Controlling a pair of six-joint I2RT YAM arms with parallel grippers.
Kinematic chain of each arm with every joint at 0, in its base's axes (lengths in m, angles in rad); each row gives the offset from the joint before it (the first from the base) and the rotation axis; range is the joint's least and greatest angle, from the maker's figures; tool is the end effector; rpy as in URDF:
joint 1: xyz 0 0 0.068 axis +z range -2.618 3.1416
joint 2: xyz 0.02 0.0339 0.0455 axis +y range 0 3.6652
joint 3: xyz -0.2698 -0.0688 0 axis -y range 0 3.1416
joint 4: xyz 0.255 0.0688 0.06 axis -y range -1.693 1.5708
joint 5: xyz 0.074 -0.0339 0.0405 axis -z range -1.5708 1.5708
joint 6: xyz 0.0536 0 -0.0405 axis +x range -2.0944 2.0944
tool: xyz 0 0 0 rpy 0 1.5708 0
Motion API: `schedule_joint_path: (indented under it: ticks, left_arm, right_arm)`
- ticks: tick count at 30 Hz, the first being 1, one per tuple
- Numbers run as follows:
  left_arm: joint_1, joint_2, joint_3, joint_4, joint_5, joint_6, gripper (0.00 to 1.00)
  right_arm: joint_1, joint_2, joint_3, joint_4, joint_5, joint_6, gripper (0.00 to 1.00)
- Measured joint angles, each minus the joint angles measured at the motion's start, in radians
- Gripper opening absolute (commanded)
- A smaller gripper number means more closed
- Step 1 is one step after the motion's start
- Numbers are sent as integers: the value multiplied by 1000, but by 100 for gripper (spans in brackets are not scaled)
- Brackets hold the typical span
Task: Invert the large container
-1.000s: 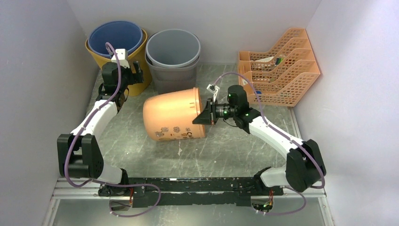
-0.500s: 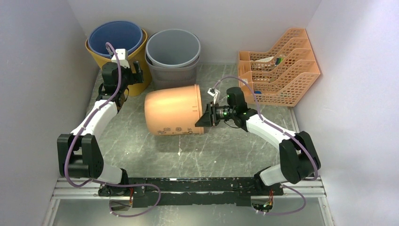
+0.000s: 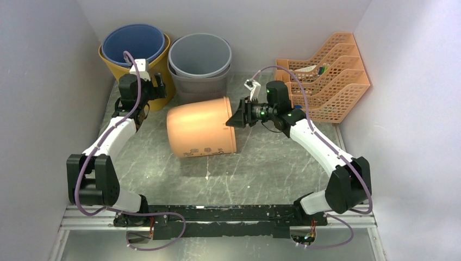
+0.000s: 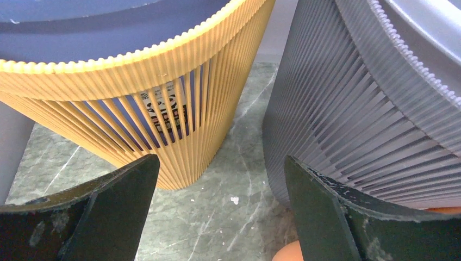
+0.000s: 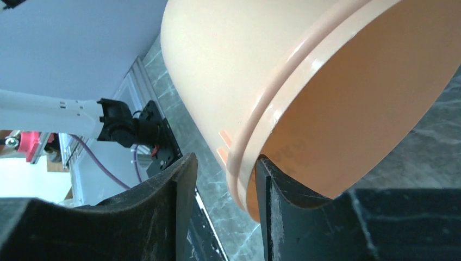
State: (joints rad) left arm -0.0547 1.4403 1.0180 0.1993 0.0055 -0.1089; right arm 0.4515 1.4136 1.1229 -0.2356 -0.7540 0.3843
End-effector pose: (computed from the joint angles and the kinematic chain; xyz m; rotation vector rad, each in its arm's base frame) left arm 0.3660 -0.0203 0.3030 -0.0447 1.7949 -0.1221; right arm 0.2872 0.1801 0.3076 -0.5606 2.1274 1.2773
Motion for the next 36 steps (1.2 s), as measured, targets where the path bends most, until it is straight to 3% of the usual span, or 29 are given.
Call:
schedule_joint_path:
  ticks: [10,12,16,20,27,33,36]
  left_arm:
    - [0,0,-18,5,-1,0,97]
    - [0,0,-18,5,-1,0,97]
    - [0,0,-19,5,-2,0,97]
    - [0,0,-20,5,-3,0,97]
    - [0,0,-20,4,-13,4,97]
    - [0,0,-16,-11,-24,20,97]
    - [0,0,-8,-12,-28,25,97]
  right_arm:
    - [-36,87,-5,108,-48,62,38]
    - [-38,104,-5,143,-73,80,30]
    - [-44,118,-5,217,-121,126,5]
    - [-60,124,-44,325,-230,230,0]
    - [-100,119,-240,768,-344,523,0]
    - [-109,200,-355,1438,-377,1054,0]
    - [-104,272,-372,1614,-369,1242,0]
